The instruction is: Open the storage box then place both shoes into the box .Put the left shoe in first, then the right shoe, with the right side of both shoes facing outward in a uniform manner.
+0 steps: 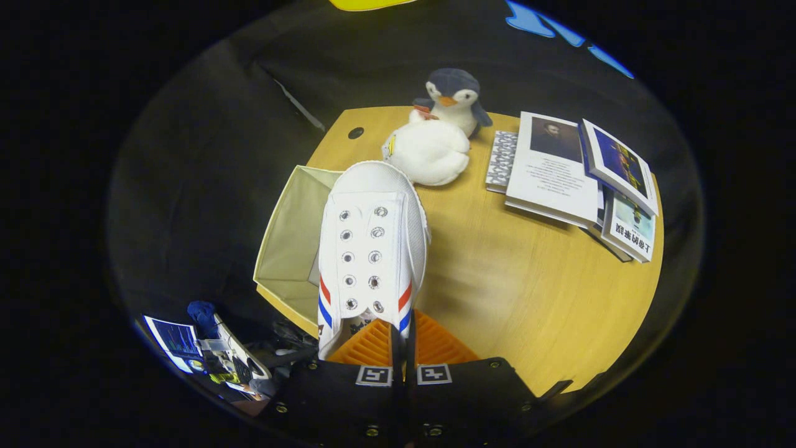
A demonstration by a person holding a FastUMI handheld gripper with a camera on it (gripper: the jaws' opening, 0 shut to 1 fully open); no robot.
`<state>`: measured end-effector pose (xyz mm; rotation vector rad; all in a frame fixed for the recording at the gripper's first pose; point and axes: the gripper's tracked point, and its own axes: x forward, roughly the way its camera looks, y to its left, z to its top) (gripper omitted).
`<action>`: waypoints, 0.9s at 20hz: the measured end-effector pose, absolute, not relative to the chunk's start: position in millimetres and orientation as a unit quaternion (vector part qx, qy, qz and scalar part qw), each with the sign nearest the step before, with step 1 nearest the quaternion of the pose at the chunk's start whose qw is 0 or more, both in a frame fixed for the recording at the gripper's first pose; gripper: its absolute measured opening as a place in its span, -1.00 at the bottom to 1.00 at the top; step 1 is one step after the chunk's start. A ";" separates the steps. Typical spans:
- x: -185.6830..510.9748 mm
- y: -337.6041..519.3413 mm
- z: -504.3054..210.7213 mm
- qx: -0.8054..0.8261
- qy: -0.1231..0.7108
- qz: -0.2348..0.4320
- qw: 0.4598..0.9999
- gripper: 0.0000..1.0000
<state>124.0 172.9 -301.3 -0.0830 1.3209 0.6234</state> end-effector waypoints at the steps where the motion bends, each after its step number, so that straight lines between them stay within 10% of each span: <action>1: 124.9 184.5 -300.1 -0.043 0.602 0.291 0.743 -0.99; 18: 122.6 324.5 -335.2 -0.142 0.602 0.344 0.707 -0.99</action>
